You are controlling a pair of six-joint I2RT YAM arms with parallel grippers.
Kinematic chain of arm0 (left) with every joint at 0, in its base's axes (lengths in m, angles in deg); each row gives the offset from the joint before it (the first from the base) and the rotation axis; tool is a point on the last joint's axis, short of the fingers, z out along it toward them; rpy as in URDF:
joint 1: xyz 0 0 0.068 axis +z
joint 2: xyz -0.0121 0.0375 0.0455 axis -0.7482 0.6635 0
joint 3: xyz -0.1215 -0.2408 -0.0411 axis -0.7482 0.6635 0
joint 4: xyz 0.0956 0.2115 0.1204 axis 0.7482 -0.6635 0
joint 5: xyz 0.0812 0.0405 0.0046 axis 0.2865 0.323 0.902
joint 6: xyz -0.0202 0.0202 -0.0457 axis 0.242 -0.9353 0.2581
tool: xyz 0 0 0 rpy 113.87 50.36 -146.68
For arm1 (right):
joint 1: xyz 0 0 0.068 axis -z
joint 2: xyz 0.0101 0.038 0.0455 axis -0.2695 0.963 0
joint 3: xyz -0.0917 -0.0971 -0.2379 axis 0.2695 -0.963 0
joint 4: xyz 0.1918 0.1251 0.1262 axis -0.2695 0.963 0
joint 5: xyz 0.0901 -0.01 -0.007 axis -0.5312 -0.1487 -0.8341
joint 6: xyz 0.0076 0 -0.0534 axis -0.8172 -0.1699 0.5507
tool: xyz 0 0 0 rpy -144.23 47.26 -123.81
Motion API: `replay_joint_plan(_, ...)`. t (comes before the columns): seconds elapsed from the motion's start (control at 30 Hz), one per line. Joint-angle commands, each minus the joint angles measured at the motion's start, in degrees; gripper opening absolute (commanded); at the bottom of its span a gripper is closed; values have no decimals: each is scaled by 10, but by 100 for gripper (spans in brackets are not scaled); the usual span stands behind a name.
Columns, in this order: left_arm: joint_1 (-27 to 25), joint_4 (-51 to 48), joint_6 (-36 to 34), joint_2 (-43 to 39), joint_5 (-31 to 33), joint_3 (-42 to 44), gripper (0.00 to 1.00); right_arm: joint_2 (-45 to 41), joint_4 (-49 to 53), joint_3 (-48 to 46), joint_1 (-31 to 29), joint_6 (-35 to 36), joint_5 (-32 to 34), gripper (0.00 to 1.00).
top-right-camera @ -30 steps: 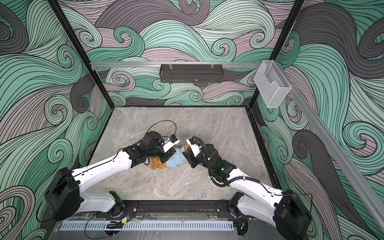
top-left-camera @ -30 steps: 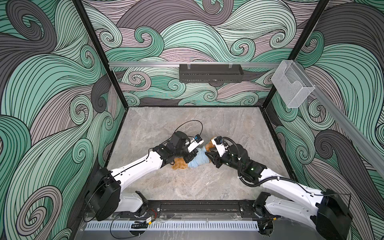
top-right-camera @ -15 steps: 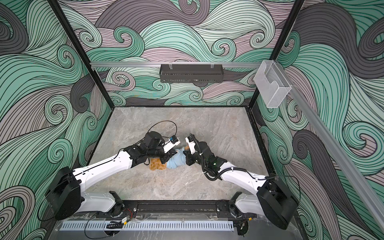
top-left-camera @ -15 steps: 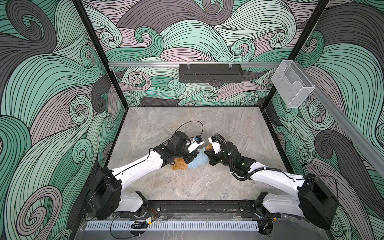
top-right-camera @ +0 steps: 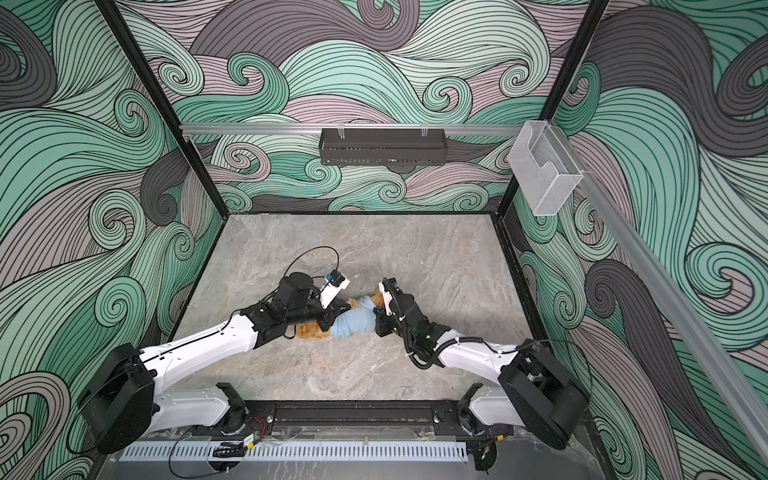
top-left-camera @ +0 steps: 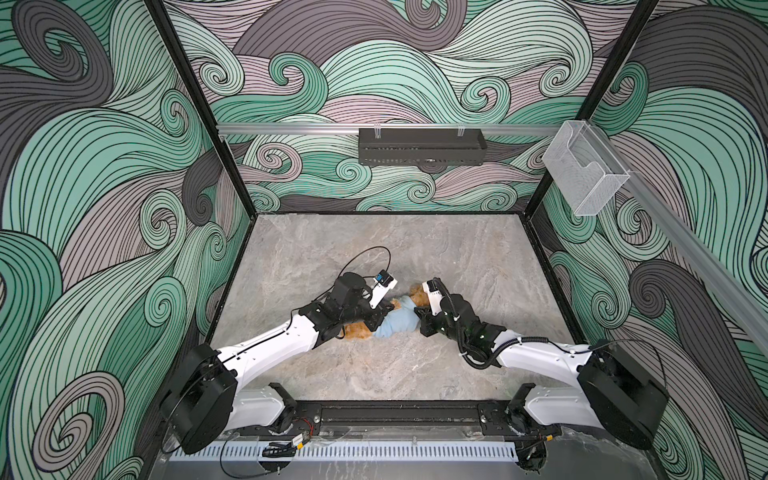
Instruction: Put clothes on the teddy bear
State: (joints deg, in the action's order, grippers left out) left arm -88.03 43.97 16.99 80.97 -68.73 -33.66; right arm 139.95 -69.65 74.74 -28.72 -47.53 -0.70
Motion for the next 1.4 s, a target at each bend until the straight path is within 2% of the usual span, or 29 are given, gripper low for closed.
replay_joint_plan(0.0, 14, 85, 84, -32, 37, -5, 0, 30, 64, -28, 10, 12, 65, 0)
replay_joint_plan(0.07, 15, 96, 118, -34, 58, 0, 0, 39, 58, -24, 8, 29, 63, 0)
replay_joint_plan(0.23, 15, 111, 207, -25, 53, 0, 0, 40, 40, -21, 7, 58, 42, 0)
replay_joint_plan(0.33, 14, 64, 206, -17, 40, -18, 0, -11, 40, -18, 7, 103, 39, 0)
replay_joint_plan(0.43, 14, -8, 195, -11, 49, -39, 0, -74, 33, -16, 7, 162, 17, 19)
replay_joint_plan(0.57, 15, -23, 198, -6, 30, -44, 0, -103, 37, 8, 6, 208, -66, 45)
replay_joint_plan(0.73, 12, -36, 220, 7, 20, -61, 0, -101, -27, 12, -8, 222, -109, 64)
replay_joint_plan(0.9, 4, -31, 225, 17, 7, -68, 0, -53, -92, 25, -26, 242, -131, 75)
replay_joint_plan(1.0, 2, -30, 223, 24, -4, -73, 0, 7, -138, 41, -27, 255, -139, 75)
replay_joint_plan(1.13, 2, -24, 211, 26, -27, -74, 0, 74, -209, 53, -28, 271, -129, 71)
replay_joint_plan(1.2, 2, -25, 207, 23, -36, -76, 0, 97, -215, 60, -28, 273, -123, 64)
replay_joint_plan(1.37, 15, -9, 245, -11, -33, -71, 0, 152, -246, 16, -27, 235, -70, 36)
